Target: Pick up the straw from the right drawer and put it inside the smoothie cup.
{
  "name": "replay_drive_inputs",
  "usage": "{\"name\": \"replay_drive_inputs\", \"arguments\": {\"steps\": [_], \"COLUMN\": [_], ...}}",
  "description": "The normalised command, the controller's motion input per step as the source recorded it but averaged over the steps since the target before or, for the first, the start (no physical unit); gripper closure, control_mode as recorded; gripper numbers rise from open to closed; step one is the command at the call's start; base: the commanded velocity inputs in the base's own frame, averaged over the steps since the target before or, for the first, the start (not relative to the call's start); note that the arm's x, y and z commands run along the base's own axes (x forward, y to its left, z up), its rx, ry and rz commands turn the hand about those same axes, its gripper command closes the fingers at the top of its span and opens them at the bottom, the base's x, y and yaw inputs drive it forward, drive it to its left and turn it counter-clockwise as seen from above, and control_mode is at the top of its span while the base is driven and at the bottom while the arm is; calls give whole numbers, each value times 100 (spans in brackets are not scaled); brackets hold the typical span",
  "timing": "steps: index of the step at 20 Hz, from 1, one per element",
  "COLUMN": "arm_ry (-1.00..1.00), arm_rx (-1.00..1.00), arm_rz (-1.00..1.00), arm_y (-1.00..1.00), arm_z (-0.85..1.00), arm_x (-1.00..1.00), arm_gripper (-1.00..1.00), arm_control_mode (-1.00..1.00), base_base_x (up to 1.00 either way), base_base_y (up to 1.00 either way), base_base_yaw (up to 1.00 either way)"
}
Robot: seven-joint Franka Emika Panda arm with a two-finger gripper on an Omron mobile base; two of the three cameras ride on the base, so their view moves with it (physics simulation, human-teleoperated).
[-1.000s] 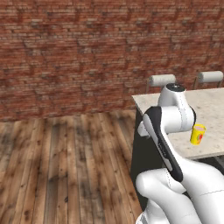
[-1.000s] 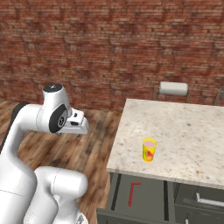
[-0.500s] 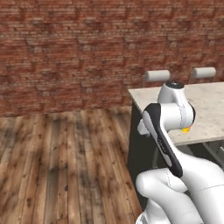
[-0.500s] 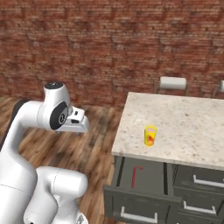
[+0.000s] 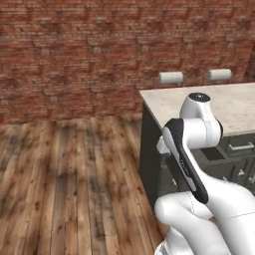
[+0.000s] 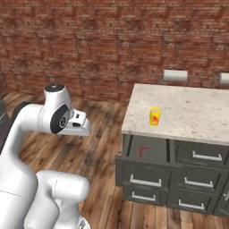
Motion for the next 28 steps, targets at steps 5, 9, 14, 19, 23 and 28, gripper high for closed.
{"name": "replay_drive_inputs", "arguments": {"steps": [5,9,14,19,23,28], "arm_ry": [0,0,0,0,0,0], "arm_rx": [0,0,0,0,0,0], "arm_rz": [0,0,0,0,0,0], "arm_y": [0,0,0,0,0,0], "arm_z": [0,0,0,0,0,0], "arm_x": [0,0,0,0,0,0], "arm_gripper": [-100,-100,-100,-100,-100,-100], "arm_control_mode": [100,100,100,100,100,100], "base_base_x": [-38,-9,0,0,1,10], "base_base_y": [-10,-41,-57,-60,-53,-41], "base_base_yaw": [0,0,0,0,0,0]}}
